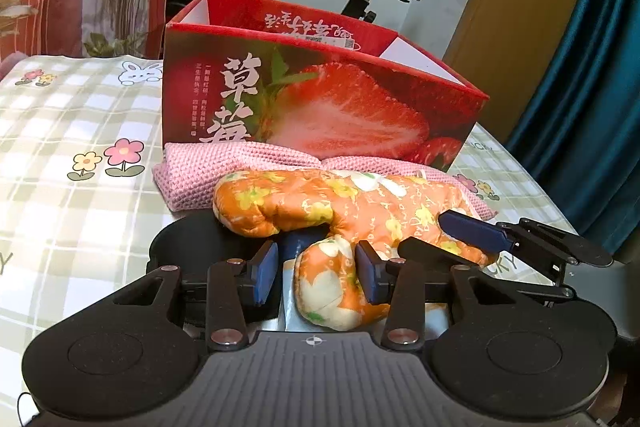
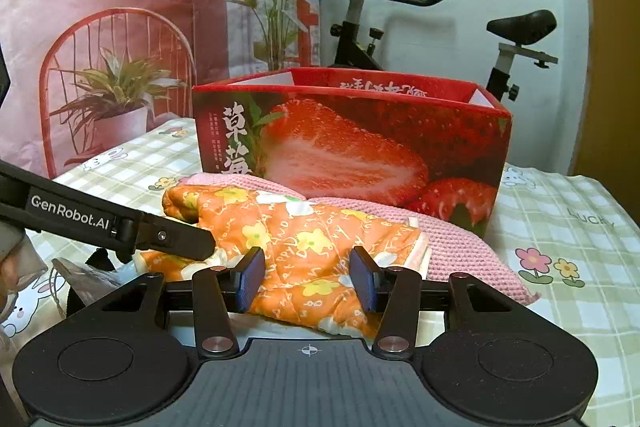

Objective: Organize soft objects
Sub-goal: 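Grasp the orange floral cloth's edge with the right gripper while the left holds it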

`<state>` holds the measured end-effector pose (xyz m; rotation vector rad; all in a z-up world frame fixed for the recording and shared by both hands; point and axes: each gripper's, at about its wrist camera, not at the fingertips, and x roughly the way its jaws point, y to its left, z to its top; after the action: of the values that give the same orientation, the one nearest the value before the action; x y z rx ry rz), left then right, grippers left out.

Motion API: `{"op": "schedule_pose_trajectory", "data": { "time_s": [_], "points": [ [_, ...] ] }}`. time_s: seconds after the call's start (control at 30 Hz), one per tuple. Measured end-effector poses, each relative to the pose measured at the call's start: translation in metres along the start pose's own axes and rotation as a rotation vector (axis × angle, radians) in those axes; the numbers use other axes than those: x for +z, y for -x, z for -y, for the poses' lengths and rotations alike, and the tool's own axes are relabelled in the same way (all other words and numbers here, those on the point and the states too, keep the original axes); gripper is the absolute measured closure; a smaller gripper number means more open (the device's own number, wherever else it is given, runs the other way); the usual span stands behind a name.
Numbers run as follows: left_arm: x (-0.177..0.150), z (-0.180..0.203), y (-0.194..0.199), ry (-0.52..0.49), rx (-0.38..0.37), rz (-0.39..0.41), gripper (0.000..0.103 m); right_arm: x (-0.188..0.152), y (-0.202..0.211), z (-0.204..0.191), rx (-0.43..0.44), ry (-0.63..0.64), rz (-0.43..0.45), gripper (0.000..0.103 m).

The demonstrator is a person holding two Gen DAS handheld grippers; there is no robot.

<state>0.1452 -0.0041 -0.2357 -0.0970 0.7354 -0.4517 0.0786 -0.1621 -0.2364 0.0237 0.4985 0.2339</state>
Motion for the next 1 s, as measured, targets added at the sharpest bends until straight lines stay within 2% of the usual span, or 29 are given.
{"op": "schedule_pose_trajectory", "data": {
  "time_s": [0.23,0.4,0.6,0.73,1.0],
  "points": [
    [-0.007,0.007,0.0,-0.033,0.019,0.017,0.057,0.001,0.001,0.003,0.009,-0.021,-0.001,0.057],
    [-0.007,0.008,0.0,-0.034,0.02,0.014,0.057,0.005,0.007,0.01,0.021,-0.085,0.013,0.056],
    [-0.007,0.008,-0.001,-0.038,0.023,0.014,0.057,0.009,0.019,0.019,-0.047,-0.135,0.088,0.051],
    [-0.008,0.007,-0.001,-0.033,0.02,0.014,0.056,0.005,0.014,0.029,-0.073,-0.178,0.07,0.047],
    [-0.009,0.007,-0.002,-0.036,0.025,0.015,0.056,-0.005,0.007,0.05,-0.071,-0.291,0.06,0.045]
  ]
}}
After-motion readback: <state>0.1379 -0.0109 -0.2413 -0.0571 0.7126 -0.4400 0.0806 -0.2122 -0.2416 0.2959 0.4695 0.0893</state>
